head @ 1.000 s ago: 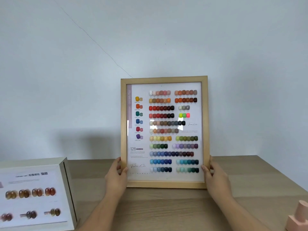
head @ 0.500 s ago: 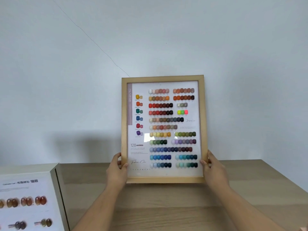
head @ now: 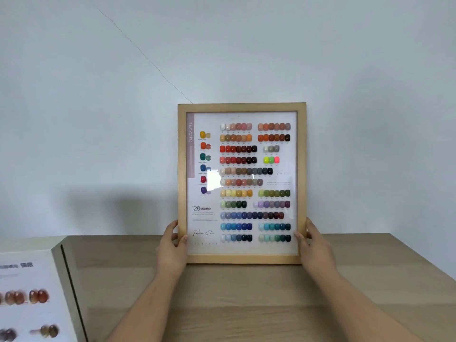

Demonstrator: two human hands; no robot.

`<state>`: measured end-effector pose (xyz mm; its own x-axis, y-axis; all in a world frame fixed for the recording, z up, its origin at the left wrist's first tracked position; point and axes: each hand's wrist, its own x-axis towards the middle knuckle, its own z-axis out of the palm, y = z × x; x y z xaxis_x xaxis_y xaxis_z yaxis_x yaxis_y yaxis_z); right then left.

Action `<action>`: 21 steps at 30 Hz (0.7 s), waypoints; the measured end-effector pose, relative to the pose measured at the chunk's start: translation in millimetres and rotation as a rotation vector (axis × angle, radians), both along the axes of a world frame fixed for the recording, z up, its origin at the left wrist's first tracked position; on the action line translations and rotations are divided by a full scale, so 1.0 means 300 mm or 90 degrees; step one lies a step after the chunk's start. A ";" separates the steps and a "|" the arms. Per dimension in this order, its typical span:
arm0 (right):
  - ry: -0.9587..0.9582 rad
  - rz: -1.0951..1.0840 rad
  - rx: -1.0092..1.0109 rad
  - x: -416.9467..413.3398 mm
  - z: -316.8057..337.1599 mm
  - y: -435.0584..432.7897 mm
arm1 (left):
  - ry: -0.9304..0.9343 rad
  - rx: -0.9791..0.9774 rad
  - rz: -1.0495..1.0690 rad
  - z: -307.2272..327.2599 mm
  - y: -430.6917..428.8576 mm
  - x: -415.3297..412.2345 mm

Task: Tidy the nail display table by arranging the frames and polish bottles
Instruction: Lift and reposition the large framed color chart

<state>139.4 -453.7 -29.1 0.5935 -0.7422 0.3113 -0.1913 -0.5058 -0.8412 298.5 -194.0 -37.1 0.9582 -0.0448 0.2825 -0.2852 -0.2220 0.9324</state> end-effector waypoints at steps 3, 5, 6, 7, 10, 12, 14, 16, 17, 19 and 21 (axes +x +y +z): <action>0.007 0.000 -0.007 -0.015 -0.033 0.009 | -0.027 -0.014 0.019 -0.027 0.004 -0.012; -0.001 -0.014 -0.015 -0.024 -0.055 0.016 | -0.050 -0.026 0.030 -0.046 0.004 -0.024; -0.003 -0.020 -0.020 -0.026 -0.062 0.018 | -0.059 -0.026 0.035 -0.052 0.003 -0.030; -0.004 -0.024 -0.028 -0.027 -0.066 0.019 | -0.066 -0.023 0.043 -0.057 0.003 -0.034; -0.009 -0.023 -0.035 -0.020 -0.066 0.020 | -0.081 -0.005 0.063 -0.056 0.000 -0.037; -0.008 -0.019 -0.036 -0.017 -0.070 0.019 | -0.078 -0.001 0.064 -0.053 -0.001 -0.035; -0.006 -0.017 -0.029 -0.013 -0.068 0.015 | -0.072 0.012 0.065 -0.050 -0.003 -0.031; -0.007 -0.017 -0.026 -0.009 -0.068 0.011 | -0.070 0.025 0.067 -0.050 -0.006 -0.027; -0.007 -0.017 -0.025 -0.008 -0.069 0.010 | -0.068 0.026 0.066 -0.051 -0.006 -0.024; -0.009 -0.013 -0.026 -0.011 -0.071 0.010 | -0.067 0.019 0.060 -0.055 -0.003 -0.024; -0.027 -0.009 -0.035 -0.017 -0.072 0.011 | -0.067 -0.001 0.049 -0.057 0.002 -0.030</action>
<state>134.3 -450.4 -50.7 0.5688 -0.7311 0.3768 -0.1630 -0.5492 -0.8196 289.6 -193.2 -54.1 0.9237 0.0282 0.3822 -0.3641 -0.2463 0.8982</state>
